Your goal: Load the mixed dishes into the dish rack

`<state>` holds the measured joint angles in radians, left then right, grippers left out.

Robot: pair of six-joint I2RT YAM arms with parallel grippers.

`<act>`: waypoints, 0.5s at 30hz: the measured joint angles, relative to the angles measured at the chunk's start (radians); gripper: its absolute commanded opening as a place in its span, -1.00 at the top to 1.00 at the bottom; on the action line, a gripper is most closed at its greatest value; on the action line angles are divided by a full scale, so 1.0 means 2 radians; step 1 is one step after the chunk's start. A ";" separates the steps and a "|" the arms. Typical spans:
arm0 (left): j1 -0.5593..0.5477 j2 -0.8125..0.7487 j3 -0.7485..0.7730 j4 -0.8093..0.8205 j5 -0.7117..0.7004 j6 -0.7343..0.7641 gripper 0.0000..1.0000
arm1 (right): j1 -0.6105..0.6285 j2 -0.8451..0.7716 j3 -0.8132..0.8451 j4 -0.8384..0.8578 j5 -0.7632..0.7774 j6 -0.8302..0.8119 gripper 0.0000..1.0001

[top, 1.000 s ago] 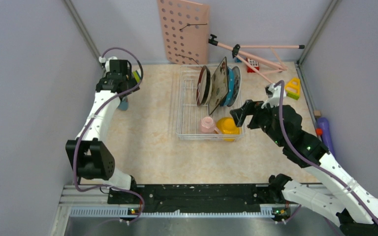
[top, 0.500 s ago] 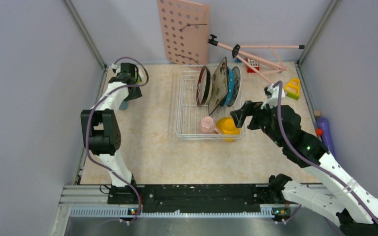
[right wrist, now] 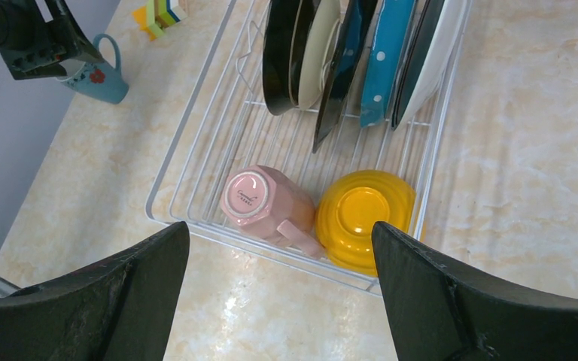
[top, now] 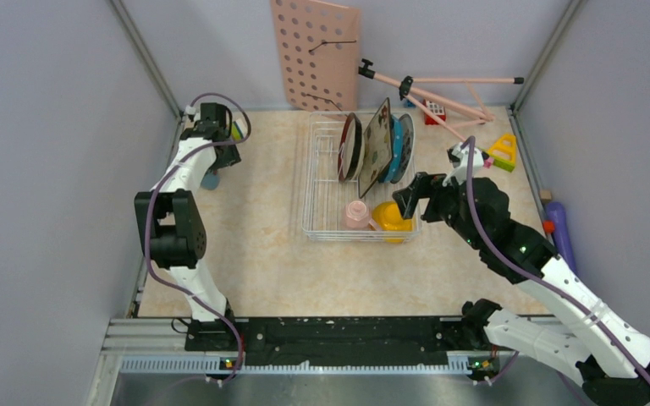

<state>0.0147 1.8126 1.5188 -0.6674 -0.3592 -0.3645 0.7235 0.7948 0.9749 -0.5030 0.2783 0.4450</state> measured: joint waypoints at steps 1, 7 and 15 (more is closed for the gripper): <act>0.000 -0.008 -0.003 0.001 0.000 0.000 -0.50 | 0.000 0.003 0.003 0.000 0.000 0.000 -0.79; 0.000 -0.019 0.014 0.015 -0.012 0.011 -0.50 | 0.000 0.018 0.034 -0.002 -0.002 -0.006 -0.78; 0.011 0.042 0.053 0.013 -0.017 0.013 -0.41 | 0.000 0.018 0.047 -0.002 -0.005 -0.007 -0.78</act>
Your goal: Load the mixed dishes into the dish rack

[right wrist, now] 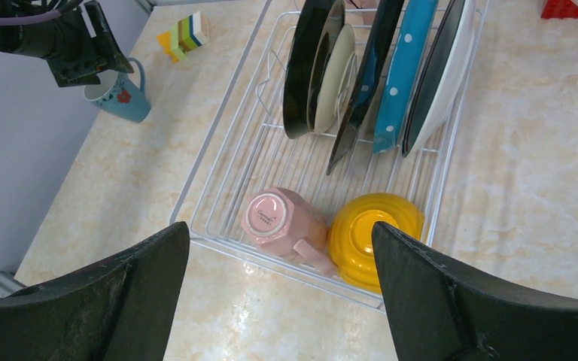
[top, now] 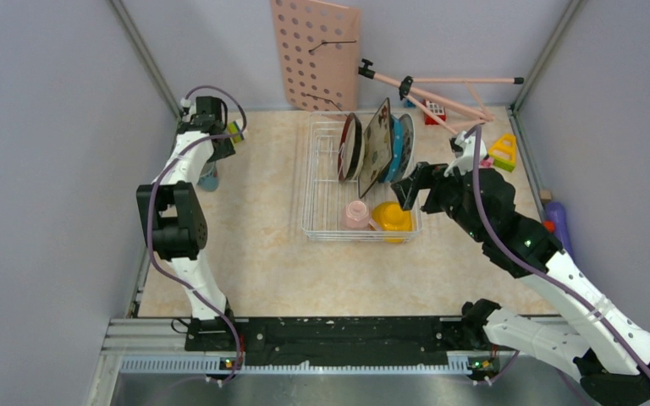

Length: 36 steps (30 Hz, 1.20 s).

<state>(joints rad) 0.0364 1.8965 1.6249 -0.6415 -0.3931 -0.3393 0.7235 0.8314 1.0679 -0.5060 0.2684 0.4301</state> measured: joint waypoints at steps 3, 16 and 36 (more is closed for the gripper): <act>0.010 0.016 0.000 -0.001 0.004 -0.001 -0.27 | 0.000 0.000 0.000 -0.001 -0.001 0.000 -0.77; 0.018 0.039 0.006 -0.008 0.019 -0.013 1.00 | 0.000 -0.006 0.000 -0.010 -0.003 0.005 -0.75; 0.010 -0.313 -0.217 0.079 0.403 -0.134 1.00 | 0.000 0.057 -0.031 0.103 -0.146 0.043 -0.98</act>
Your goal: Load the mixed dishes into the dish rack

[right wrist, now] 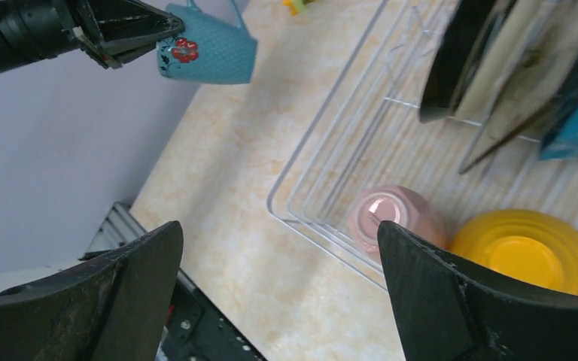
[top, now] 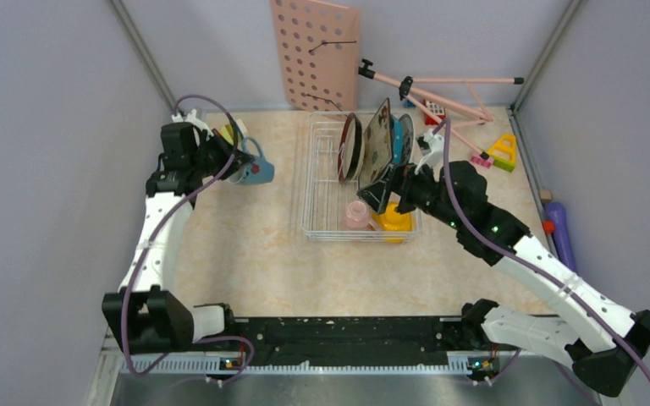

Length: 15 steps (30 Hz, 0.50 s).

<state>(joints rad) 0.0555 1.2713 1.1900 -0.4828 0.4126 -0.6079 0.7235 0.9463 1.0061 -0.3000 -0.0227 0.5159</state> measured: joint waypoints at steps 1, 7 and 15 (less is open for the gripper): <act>0.000 -0.020 -0.011 0.023 0.030 -0.016 1.00 | 0.000 0.008 -0.004 0.015 -0.014 0.008 -0.98; -0.001 -0.083 -0.107 0.220 0.187 -0.183 1.00 | 0.000 0.062 -0.023 0.149 -0.103 0.077 -0.98; -0.013 -0.084 -0.155 0.431 0.287 -0.379 1.00 | 0.000 0.105 -0.035 0.296 -0.165 0.137 -0.98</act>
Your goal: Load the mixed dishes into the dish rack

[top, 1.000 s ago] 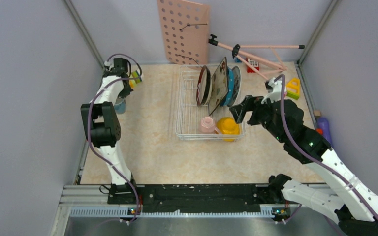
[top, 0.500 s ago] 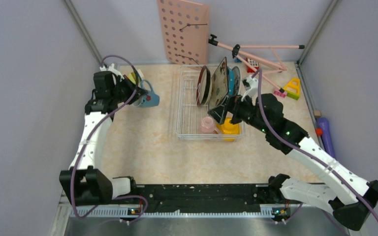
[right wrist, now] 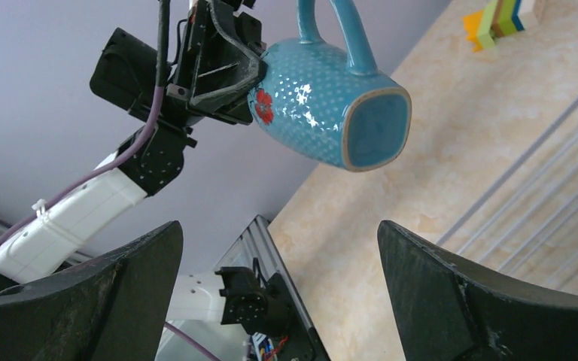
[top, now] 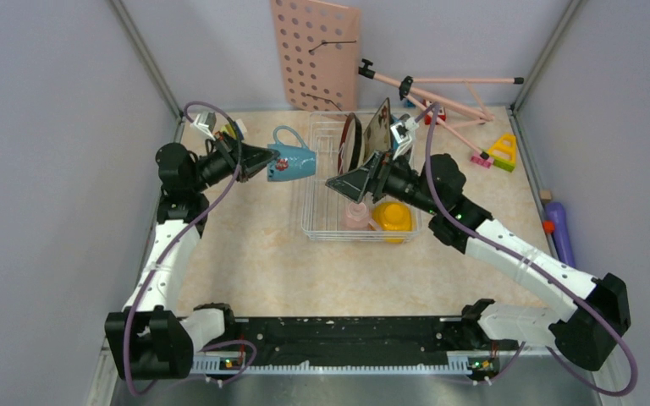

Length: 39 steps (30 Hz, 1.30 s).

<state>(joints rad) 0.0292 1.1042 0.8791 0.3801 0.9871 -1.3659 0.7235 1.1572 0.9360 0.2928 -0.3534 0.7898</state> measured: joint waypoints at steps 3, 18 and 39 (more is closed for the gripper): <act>-0.007 0.000 -0.002 0.061 0.013 -0.053 1.00 | 0.000 0.015 0.000 0.026 -0.007 0.004 -0.98; -0.084 0.015 -0.002 0.188 0.020 -0.161 1.00 | 0.023 0.072 0.014 0.098 -0.018 -0.002 -0.97; -0.087 0.036 -0.008 0.255 0.018 -0.195 0.56 | 0.022 0.071 0.006 0.169 0.011 0.021 0.74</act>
<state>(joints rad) -0.1444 1.1759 0.8627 0.8909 1.0233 -1.7561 0.7673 1.2991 0.9485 0.6315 -0.3317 0.8310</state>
